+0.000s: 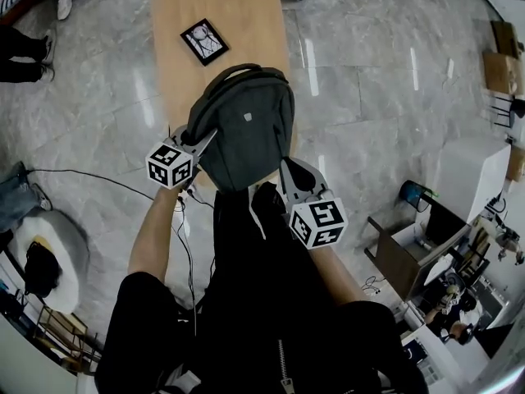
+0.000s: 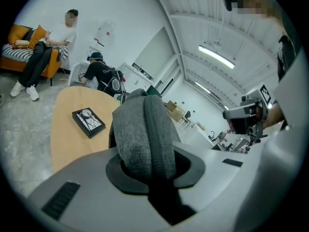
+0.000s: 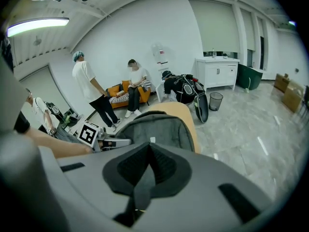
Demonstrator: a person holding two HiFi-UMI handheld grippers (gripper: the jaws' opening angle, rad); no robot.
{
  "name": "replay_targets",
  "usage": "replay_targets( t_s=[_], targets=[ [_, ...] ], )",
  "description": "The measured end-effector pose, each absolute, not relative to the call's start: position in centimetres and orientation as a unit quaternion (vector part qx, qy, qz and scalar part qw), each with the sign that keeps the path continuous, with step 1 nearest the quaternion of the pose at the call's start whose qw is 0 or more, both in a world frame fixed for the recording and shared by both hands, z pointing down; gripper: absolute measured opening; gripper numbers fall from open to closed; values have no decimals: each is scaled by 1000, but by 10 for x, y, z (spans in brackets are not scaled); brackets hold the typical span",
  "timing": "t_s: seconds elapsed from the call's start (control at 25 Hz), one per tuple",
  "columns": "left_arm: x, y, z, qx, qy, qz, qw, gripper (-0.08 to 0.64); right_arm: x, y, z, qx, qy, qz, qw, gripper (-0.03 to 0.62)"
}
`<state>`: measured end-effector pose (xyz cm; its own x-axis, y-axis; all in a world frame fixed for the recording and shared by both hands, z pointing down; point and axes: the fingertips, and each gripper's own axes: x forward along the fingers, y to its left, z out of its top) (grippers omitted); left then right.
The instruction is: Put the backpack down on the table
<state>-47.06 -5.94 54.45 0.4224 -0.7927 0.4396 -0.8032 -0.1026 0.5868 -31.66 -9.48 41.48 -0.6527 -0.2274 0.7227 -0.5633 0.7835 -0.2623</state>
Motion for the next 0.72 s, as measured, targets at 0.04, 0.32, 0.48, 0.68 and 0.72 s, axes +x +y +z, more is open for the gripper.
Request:
replay_targets(
  t_s=[0.04, 0.32, 0.48, 0.68, 0.72],
  targets=[
    [-476, -62, 549, 740, -540, 8, 402, 84, -320, -96, 417, 226, -875, 243, 352, 11],
    [-524, -72, 600, 694, -569, 0, 440, 84, -342, -103, 439, 214, -866, 260, 369, 11],
    [-551, -76, 640, 673, -578, -2, 462, 84, -356, -114, 459, 211, -861, 268, 379, 11],
    [-563, -83, 680, 663, -573, -10, 483, 84, -376, -123, 481, 201, -857, 271, 391, 11],
    [-563, -86, 687, 661, -570, -10, 487, 84, -379, -124, 484, 199, -856, 272, 393, 11]
  ],
)
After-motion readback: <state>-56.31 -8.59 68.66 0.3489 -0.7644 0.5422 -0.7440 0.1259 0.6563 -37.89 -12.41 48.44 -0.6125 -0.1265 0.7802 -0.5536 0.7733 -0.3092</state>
